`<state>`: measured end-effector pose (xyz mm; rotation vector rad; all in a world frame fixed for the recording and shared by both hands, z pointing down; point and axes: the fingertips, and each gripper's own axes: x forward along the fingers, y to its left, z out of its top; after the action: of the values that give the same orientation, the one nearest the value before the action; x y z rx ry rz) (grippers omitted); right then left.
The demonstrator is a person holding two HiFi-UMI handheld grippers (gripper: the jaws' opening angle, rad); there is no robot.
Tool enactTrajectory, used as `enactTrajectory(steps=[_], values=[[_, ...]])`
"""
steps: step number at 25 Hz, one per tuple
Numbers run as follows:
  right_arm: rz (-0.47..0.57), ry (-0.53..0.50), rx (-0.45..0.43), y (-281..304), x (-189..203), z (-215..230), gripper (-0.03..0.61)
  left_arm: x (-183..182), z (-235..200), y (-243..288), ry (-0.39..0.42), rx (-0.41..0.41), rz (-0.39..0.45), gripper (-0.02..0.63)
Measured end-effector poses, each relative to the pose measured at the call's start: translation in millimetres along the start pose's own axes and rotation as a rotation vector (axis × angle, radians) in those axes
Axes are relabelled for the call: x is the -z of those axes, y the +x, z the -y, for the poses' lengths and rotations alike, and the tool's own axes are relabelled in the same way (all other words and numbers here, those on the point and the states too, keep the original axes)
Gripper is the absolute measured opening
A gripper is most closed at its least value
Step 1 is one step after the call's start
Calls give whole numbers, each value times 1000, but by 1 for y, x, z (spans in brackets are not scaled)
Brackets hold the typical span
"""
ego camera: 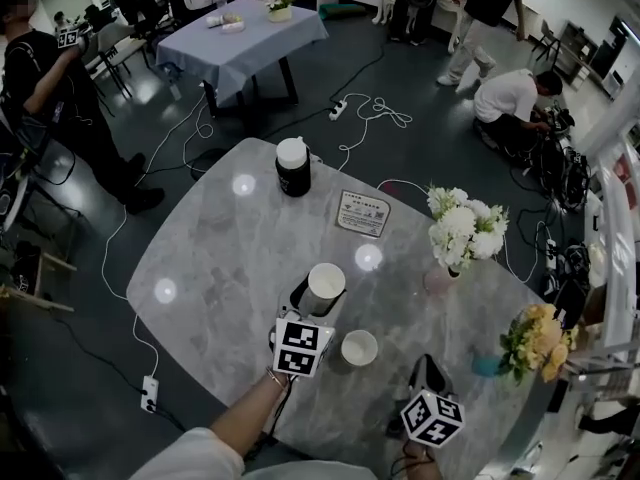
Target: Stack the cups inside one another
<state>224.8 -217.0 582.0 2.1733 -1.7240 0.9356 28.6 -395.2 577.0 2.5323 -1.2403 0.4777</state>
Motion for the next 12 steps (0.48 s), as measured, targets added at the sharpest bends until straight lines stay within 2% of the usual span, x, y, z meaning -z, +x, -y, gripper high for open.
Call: enactTrajectory(steps=[12], values=[[49, -16, -67, -35, -14, 6, 6, -14, 28, -59, -6, -61, 46, 321]])
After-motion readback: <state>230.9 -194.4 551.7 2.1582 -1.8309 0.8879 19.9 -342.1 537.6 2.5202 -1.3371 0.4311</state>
